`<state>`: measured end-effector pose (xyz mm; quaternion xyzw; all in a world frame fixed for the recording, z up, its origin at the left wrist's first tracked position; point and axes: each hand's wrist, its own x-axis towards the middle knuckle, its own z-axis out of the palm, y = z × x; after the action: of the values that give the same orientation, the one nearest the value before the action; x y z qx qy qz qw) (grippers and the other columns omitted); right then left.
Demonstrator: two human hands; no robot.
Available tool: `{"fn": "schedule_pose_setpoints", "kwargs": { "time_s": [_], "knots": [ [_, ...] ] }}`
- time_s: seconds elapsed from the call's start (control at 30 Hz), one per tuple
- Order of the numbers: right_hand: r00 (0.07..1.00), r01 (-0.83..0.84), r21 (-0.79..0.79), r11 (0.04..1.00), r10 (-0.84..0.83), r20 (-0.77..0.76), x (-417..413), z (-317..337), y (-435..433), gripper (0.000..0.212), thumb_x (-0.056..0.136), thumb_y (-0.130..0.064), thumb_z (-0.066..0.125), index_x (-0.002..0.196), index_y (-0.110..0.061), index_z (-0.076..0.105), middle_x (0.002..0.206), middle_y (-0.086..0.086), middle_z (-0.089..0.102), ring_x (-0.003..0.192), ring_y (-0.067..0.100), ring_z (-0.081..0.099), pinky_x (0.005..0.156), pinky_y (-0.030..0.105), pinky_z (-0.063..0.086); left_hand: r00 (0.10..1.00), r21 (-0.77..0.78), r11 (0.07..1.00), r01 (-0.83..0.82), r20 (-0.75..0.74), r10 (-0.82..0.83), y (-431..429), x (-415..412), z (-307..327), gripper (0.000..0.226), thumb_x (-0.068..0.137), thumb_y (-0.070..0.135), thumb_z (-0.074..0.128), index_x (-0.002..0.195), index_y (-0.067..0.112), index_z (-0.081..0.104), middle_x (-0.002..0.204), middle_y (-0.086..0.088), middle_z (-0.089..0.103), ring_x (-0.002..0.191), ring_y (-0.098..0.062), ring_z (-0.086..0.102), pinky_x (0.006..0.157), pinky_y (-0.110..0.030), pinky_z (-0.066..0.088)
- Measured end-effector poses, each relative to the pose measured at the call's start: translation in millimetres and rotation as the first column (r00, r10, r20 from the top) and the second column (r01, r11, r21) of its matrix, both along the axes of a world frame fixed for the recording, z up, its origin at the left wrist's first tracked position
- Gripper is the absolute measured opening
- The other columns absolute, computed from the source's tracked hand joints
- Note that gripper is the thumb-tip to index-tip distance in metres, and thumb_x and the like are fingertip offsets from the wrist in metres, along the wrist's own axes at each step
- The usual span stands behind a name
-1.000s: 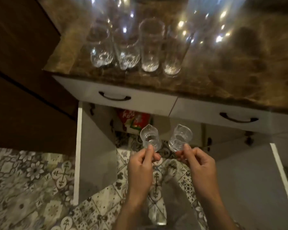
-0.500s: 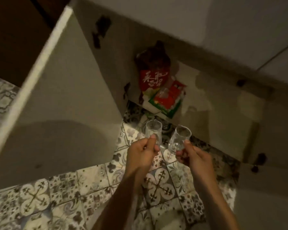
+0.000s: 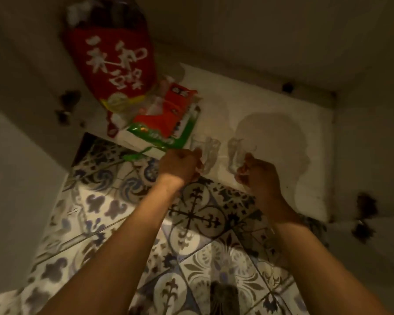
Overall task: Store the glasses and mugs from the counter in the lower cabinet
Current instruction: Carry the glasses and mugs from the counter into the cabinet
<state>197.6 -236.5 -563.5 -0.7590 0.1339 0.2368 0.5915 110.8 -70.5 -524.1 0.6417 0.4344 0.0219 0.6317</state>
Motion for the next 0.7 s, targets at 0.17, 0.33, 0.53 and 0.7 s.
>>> {"fn": "schedule_pose_setpoints", "kwargs": {
  "time_s": [0.17,0.33,0.53,0.7],
  "knots": [
    [0.98,0.173,0.022,0.985,-0.175,0.094,40,-10,-59,0.044,0.098,-0.036,0.062,0.063,-0.011,0.064,0.065,0.002,0.065,0.085,0.041,0.071,0.091,0.051,0.058,0.997,-0.11,0.992,0.068,0.044,-0.063,-61,64,-39,0.037,0.096,0.026,0.067,0.067,0.003,0.068,0.072,-0.006,0.07,0.071,-0.029,0.068,0.075,-0.038,0.061],
    [0.922,0.377,0.057,0.924,-0.38,0.068,67,-23,-111,0.035,0.094,-0.036,0.067,0.063,-0.021,0.07,0.074,0.002,0.07,0.09,0.028,0.068,0.097,0.053,0.055,0.994,-0.275,0.956,0.098,0.072,-0.081,-121,121,-58,0.028,0.095,0.021,0.069,0.071,0.006,0.069,0.077,-0.006,0.068,0.067,-0.024,0.063,0.078,-0.04,0.06],
    [0.836,0.545,0.076,0.835,-0.548,0.018,81,-51,-155,0.029,0.094,-0.027,0.07,0.066,-0.022,0.066,0.085,0.004,0.07,0.1,0.028,0.067,0.101,0.047,0.053,0.983,-0.355,0.921,0.16,0.138,-0.117,-180,150,-96,0.025,0.096,0.007,0.064,0.115,-0.009,0.066,0.108,-0.017,0.069,0.076,-0.018,0.061,0.079,-0.036,0.056],
    [0.771,0.631,0.169,0.757,-0.637,-0.028,92,-69,-171,0.023,0.089,-0.019,0.076,0.07,-0.018,0.064,0.08,0.002,0.067,0.078,0.017,0.062,0.087,0.037,0.053,0.991,-0.364,0.924,0.119,0.102,-0.088,-213,167,-112,0.018,0.09,0.01,0.069,0.104,-0.001,0.073,0.092,-0.01,0.065,0.077,-0.019,0.059,0.089,-0.037,0.052]
  ]
}}
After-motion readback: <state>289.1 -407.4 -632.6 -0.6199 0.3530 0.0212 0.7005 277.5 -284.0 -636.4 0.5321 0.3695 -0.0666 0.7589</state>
